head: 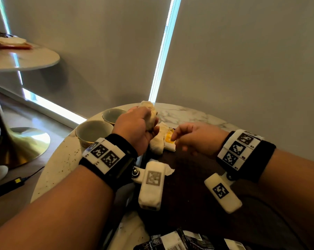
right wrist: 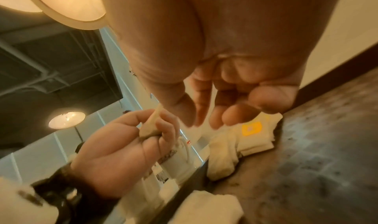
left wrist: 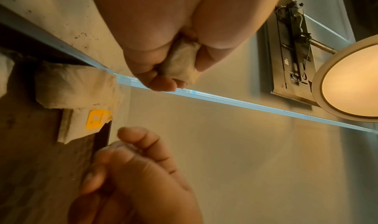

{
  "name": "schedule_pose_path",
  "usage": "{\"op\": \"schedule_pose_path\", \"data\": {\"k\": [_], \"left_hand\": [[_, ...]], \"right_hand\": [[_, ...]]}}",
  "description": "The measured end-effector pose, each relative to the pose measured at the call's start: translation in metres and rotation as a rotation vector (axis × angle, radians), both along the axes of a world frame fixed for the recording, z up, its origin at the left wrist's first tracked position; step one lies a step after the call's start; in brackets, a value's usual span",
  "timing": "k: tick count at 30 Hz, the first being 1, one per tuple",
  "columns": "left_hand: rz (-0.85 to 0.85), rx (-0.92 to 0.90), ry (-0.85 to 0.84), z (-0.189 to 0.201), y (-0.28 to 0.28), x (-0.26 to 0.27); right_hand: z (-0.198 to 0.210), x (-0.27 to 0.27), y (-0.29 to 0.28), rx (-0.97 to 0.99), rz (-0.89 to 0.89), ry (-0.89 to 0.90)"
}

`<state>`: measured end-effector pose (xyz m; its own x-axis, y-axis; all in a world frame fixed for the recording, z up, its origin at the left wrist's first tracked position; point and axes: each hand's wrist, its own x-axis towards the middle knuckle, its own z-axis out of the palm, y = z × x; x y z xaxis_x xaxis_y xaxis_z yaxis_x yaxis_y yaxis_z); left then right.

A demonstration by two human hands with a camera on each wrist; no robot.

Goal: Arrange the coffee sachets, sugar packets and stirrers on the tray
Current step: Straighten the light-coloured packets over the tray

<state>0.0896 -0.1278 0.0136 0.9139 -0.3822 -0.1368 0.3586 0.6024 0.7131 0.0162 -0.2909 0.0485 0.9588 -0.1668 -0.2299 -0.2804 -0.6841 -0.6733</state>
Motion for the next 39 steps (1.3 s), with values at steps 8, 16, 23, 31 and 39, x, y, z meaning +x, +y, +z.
{"op": "schedule_pose_path", "data": {"k": [8, 16, 23, 31, 39], "left_hand": [[-0.063, 0.0, -0.04, 0.003, 0.006, -0.003], [-0.086, 0.03, -0.078, 0.001, 0.006, -0.005], [-0.127, 0.13, -0.172, -0.001, 0.004, -0.006], [-0.207, 0.197, -0.153, -0.001, 0.003, -0.008], [-0.335, 0.292, -0.292, -0.001, 0.004, -0.012]], "right_hand": [[-0.012, -0.013, 0.021, -0.485, 0.37, 0.226], [-0.017, -0.01, 0.011, -0.523, 0.395, 0.127], [0.005, -0.006, -0.005, -0.264, 0.223, -0.156], [0.029, -0.002, -0.003, 0.048, 0.183, -0.284], [0.019, -0.001, 0.003, 0.318, 0.015, -0.335]]}}
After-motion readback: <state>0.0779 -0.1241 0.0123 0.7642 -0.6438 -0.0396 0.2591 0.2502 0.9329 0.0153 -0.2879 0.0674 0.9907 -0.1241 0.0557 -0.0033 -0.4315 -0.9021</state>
